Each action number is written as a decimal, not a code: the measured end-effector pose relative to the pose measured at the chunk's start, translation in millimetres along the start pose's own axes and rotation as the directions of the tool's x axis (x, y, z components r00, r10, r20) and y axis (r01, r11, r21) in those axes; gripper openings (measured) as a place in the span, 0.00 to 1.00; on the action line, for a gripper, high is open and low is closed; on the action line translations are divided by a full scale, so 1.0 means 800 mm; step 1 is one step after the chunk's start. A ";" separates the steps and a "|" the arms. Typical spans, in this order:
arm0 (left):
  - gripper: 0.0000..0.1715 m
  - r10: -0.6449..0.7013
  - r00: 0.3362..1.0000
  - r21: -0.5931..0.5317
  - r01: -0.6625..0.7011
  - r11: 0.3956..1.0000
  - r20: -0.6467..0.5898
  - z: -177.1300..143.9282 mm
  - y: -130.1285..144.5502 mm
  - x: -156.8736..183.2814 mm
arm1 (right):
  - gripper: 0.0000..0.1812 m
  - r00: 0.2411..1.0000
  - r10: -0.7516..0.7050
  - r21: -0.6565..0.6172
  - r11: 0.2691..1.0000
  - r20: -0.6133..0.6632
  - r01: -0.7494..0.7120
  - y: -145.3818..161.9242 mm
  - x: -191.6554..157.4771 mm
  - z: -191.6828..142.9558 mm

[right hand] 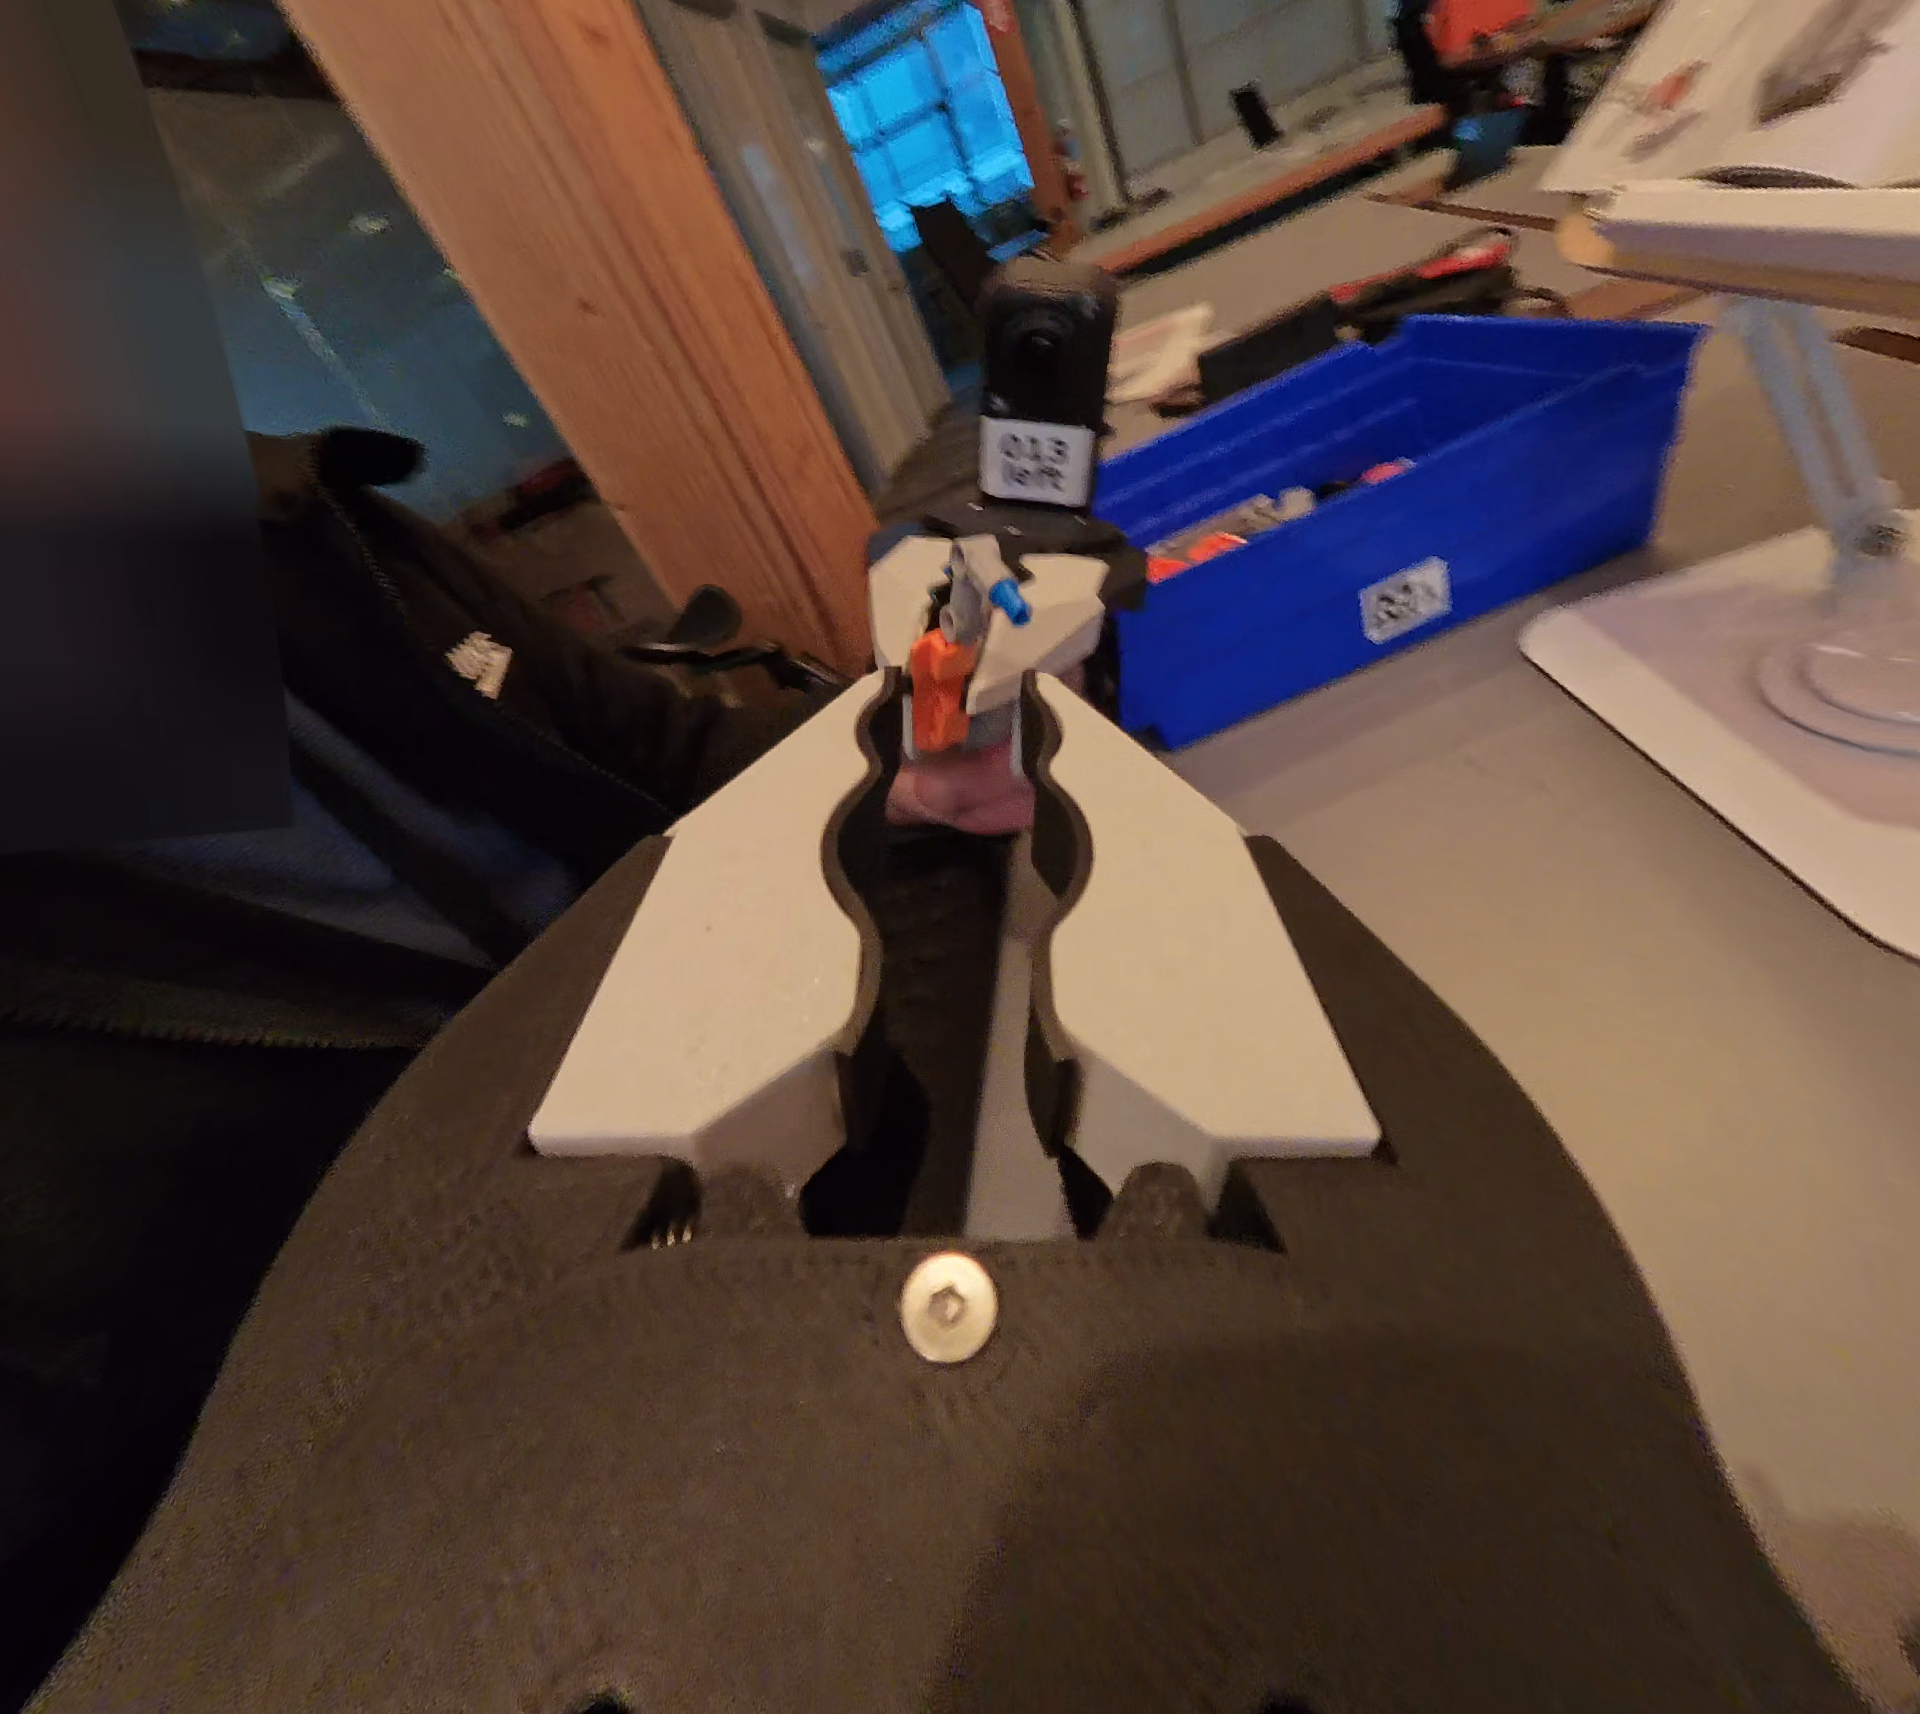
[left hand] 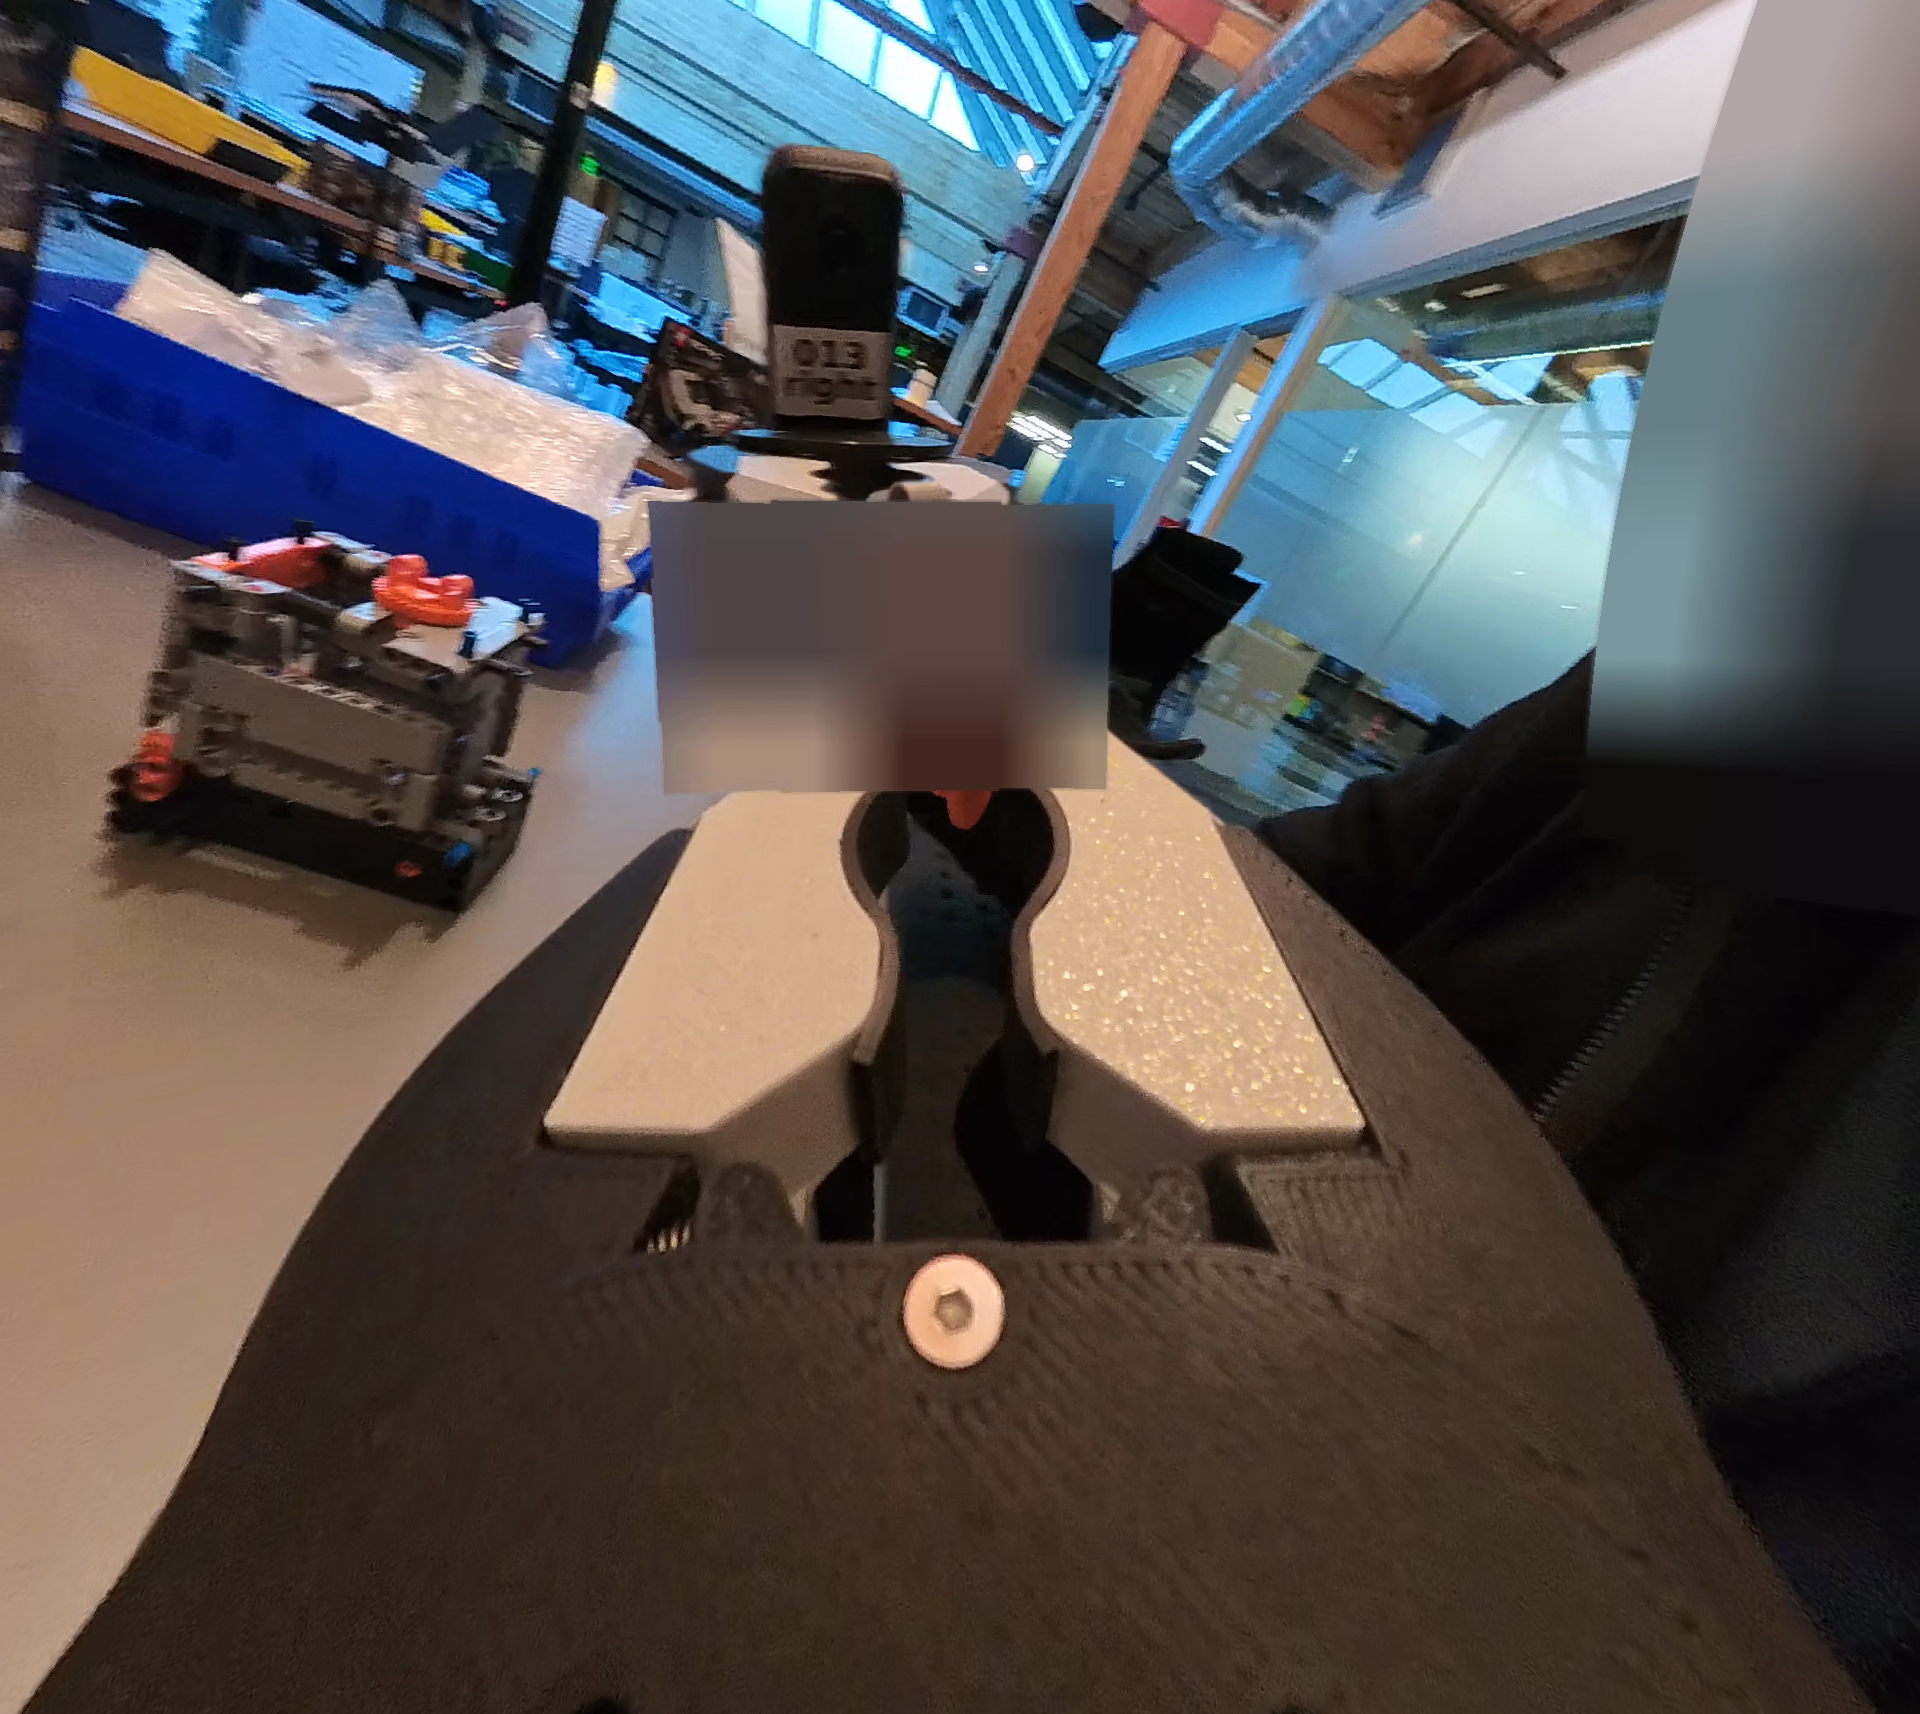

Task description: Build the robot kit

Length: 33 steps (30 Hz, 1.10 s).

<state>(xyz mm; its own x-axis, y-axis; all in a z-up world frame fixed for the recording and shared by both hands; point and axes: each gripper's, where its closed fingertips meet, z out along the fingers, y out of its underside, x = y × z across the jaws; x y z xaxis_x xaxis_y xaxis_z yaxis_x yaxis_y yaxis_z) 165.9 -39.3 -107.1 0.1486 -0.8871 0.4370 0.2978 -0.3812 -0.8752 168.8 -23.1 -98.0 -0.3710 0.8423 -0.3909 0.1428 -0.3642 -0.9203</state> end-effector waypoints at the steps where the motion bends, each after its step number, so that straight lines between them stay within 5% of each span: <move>1: 0.05 0.009 1.000 -0.001 -0.008 1.000 0.028 -0.002 0.000 -0.005 | 0.10 0.998 -0.016 -0.034 0.999 -0.054 0.014 0.006 0.003 -0.003; 7: 0.06 -0.007 0.991 -0.046 0.013 0.999 0.133 -0.003 0.013 -0.030 | 0.06 0.928 -0.030 -0.212 0.976 -0.372 -0.053 0.057 0.035 -0.039; 14: 0.05 -0.014 0.981 -0.083 0.031 0.996 0.194 -0.005 0.024 -0.046 | 0.08 0.842 -0.001 -0.350 0.910 -0.540 -0.223 0.139 0.059 -0.058; 27: 0.05 -0.040 0.973 -0.149 0.074 0.986 0.226 -0.001 0.044 -0.057 | 0.10 0.812 -0.079 -0.529 0.795 -0.578 -0.299 0.218 0.074 -0.049; 33: 0.05 -0.060 0.940 -0.343 0.181 0.922 0.334 -0.005 0.097 -0.082 | 0.03 0.818 -0.170 -0.613 0.748 -0.549 -0.255 0.233 0.077 -0.039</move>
<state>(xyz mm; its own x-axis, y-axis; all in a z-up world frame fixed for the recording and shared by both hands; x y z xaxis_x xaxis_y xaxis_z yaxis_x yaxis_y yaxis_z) 175.8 -11.7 -204.8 0.4372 -0.7243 0.5331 -0.0224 -0.6014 -0.7987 201.3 -26.4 -294.5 0.1757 0.9694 -0.1713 0.7637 -0.2440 -0.5976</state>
